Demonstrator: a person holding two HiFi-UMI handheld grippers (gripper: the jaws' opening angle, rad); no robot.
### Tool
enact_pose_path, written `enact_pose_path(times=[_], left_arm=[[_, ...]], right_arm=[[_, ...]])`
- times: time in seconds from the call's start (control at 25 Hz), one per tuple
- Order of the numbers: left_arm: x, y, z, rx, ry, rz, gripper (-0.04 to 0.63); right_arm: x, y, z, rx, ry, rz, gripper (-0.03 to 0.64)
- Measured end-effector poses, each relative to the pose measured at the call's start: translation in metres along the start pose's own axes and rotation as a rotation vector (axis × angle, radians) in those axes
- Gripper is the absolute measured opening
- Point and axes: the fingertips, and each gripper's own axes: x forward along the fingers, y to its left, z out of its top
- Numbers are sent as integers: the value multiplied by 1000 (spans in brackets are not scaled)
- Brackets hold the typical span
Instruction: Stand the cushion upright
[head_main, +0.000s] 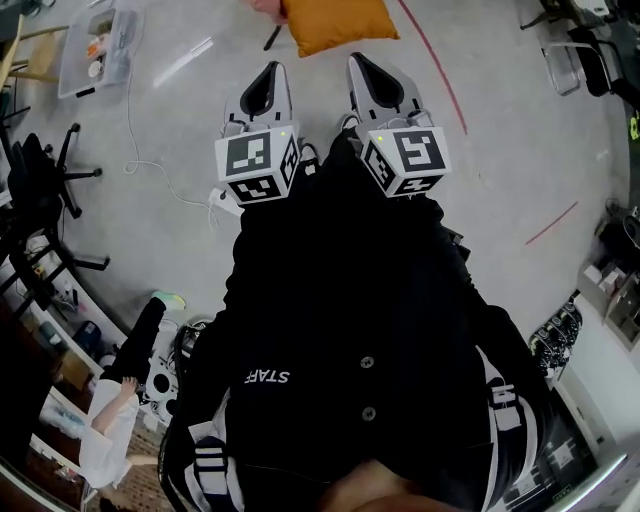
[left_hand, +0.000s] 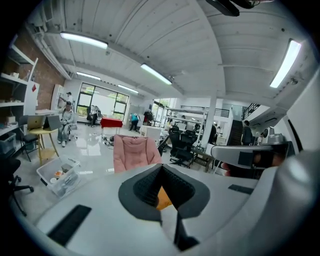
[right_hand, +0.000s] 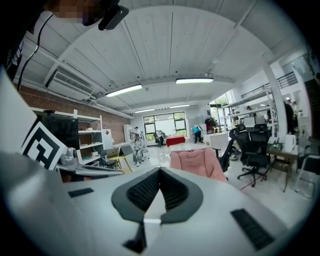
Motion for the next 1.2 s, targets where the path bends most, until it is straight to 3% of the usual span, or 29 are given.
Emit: enact_pose_path(times=[0.36,0.64,0.88,1.04,1.2], left_arm=[[67,14,0,-18,45,71,2],[163,29,37,7,57,138,2],[270,4,59,-25,115,124,2],[327,-5,52,-46,172,132,2],[363,-12,49,-60,213,154,2]], right_arm=[[60,-66,-19,19,90,40,11],[141,-155,-6,58,126,21,11],[195,-251,20,69,146,24,11],[222,-308,18,91,171,-23,11],[240,-342,6,122,216,7,11]])
